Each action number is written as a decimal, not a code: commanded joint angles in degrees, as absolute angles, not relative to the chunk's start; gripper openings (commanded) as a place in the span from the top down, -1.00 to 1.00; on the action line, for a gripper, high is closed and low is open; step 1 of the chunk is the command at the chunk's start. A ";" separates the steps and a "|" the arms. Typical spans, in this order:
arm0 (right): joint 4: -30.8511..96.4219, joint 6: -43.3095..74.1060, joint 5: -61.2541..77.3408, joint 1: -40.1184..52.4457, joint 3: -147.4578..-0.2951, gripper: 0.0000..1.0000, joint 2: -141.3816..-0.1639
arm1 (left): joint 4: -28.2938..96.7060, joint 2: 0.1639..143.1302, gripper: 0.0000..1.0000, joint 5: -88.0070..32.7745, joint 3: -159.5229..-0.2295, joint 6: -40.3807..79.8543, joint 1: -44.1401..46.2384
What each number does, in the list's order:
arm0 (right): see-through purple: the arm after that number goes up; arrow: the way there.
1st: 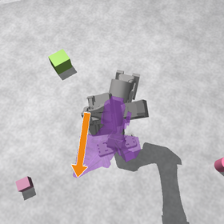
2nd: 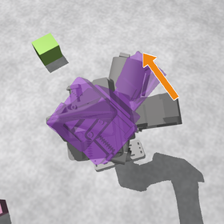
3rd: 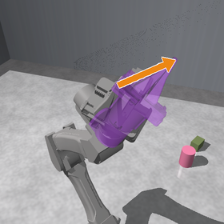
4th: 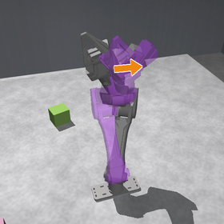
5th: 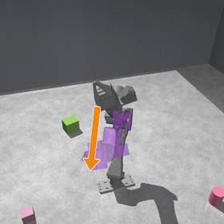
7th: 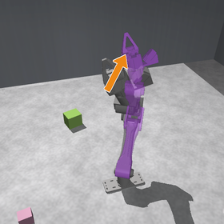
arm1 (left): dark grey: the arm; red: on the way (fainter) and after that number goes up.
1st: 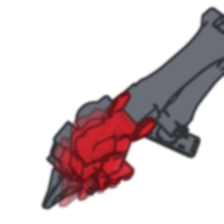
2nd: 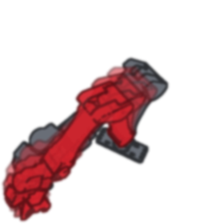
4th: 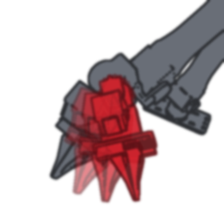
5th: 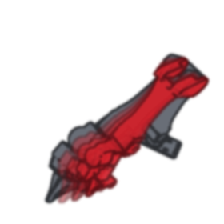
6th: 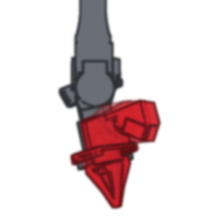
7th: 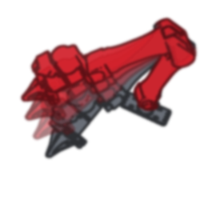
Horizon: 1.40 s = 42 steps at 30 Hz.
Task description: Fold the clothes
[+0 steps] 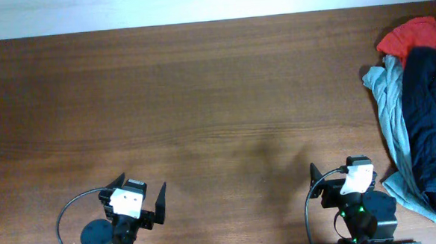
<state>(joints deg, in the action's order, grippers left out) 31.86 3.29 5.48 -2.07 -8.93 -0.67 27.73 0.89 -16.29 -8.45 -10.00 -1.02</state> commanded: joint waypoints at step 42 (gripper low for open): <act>51.27 5.69 25.61 -2.33 -69.78 -0.98 -75.42 | 15.49 10.48 -0.99 -17.15 -18.46 -2.92 -0.80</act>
<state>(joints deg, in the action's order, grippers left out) 48.05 8.40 24.16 -2.09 -62.52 -69.14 13.98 4.51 -16.47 -12.49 -4.62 -1.02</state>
